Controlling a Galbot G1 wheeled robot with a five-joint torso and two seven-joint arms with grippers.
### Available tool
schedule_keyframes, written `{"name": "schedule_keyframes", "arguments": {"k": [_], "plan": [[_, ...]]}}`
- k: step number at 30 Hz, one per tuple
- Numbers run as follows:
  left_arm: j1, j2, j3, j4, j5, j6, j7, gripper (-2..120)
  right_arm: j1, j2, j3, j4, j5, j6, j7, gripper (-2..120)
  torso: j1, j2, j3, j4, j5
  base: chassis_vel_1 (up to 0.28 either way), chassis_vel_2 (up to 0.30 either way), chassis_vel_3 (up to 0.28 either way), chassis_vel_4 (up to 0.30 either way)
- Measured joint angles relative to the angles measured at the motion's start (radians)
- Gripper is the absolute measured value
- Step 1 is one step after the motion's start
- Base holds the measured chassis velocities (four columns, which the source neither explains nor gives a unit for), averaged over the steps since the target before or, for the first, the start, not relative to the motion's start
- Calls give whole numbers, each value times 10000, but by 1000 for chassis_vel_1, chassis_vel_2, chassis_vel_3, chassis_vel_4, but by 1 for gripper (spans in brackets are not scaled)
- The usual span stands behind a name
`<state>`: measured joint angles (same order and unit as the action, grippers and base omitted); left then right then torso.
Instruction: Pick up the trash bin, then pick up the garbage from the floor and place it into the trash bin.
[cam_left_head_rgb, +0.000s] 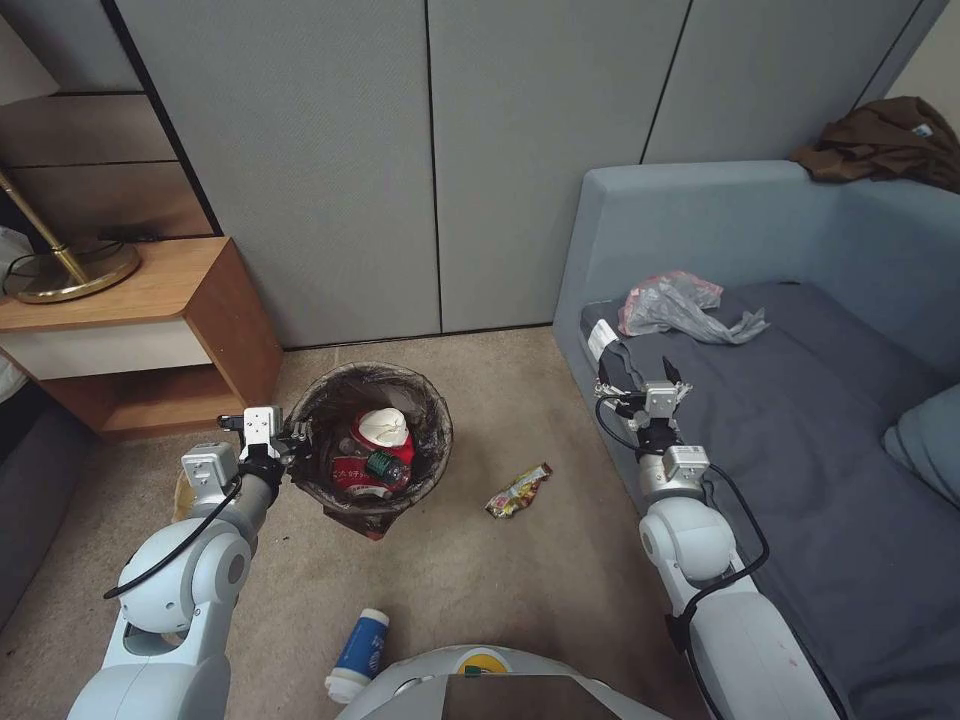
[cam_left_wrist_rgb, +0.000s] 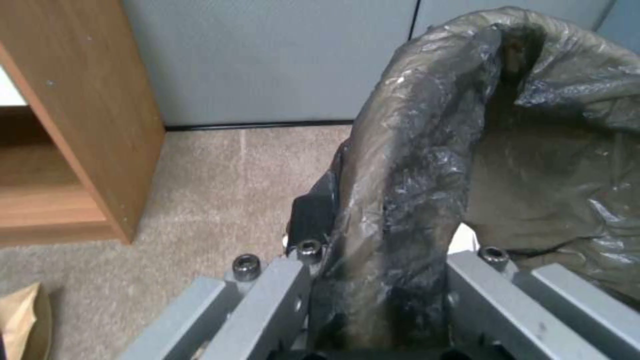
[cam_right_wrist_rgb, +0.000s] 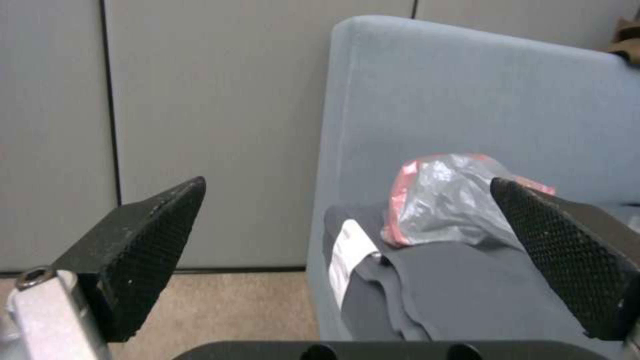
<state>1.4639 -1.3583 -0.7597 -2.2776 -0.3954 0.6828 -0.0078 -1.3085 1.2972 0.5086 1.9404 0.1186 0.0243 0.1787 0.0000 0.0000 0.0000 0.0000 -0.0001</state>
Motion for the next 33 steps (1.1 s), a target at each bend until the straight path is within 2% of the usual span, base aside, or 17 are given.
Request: {"name": "schedule_keyframes", "arguments": {"k": [13, 16, 17, 19, 20, 21, 23, 24, 25, 26, 27, 28, 30, 31, 33], "plan": [[-11, -43, 0, 53, 22, -35, 3, 5, -178, -55, -277, 222, 16, -350, 140, 100, 1, 0, 1, 2, 1, -88, 90, 80, -81], [-5, -41, 11, 55, 34, -36, 9, 5, -252, -155, -670, 605, 258, -1167, 604, 100, 0, 0, -1, -1, 0, 0, 0, 0, 0], [-5, -41, 11, 55, 34, -36, 9, 5, -252, -155, -670, 605, 258, -1167, 604, 100, 0, 0, -1, -1, 0, 0, 0, 0, 0], [-3, -20, 10, 55, 34, -35, 13, 5, -202, -279, -1068, 1085, 991, -2392, 985, 100, 0, 0, -1, -1, -1, 0, 0, 0, 0], [-3, -20, 10, 55, 34, -35, 13, 5, -202, -279, -1068, 1085, 991, -2392, 985, 100, 0, 0, -1, -1, -1, 0, 0, 0, 0], [-2, -17, 10, 55, 34, -35, 13, 5, -173, -312, -1184, 1226, 1339, -2779, 1078, 100, 0, 0, -1, -1, -1, 0, 0, 0, 0], [14, -12, 10, 45, 34, -35, 16, 5, -19, -417, -1662, 1596, 3098, -3833, 1664, 100, 0, 0, -1, 1, -1, 0, 0, 0, 0], [14, -12, 10, 45, 34, -35, 16, 5, -19, -417, -1662, 1596, 3098, -3833, 1664, 100, 0, 0, -1, 1, -1, 0, 0, 0, 0], [23, -12, 10, 37, 34, -36, 16, 5, 65, -436, -1849, 1698, 3743, -4164, 1958, 100, 0, 0, -1, 1, -1, 0, 0, 0, 0], [35, -9, 12, 25, 35, -35, 17, 5, 324, -461, -2265, 1835, 5253, -4775, 2653, 100, 0, 0, -1, 1, -1, 0, 0, 0, 0], [41, -5, 11, 16, 36, -35, 17, 5, 502, -466, -2467, 1839, 6024, -5009, 3015, 100, 0, 0, -1, 3, -1, 0, 0, 0, 0], [41, -5, 11, 16, 36, -35, 17, 5, 502, -466, -2467, 1839, 6024, -5009, 3015, 100, 0, 0, -1, 3, -1, 0, 0, 0, 0], [63, 9, 5, -13, 40, -32, 19, 5, 955, -463, -2793, 1609, 7662, -5471, 3776, 100, 0, 0, 0, 1, -2, 0, 0, 0, 0], [63, 9, 5, -13, 40, -32, 19, 5, 955, -463, -2793, 1609, 7662, -5471, 3776, 100, 0, 0, 0, 1, -2, 0, 0, 0, 0], [88, 12, -9, -37, 42, -29, 20, 5, 1396, -406, -2970, 1232, 8998, -5633, 4500, 100, 0, 0, -1, 1, -2, 0, 0, 0, 0]]}}
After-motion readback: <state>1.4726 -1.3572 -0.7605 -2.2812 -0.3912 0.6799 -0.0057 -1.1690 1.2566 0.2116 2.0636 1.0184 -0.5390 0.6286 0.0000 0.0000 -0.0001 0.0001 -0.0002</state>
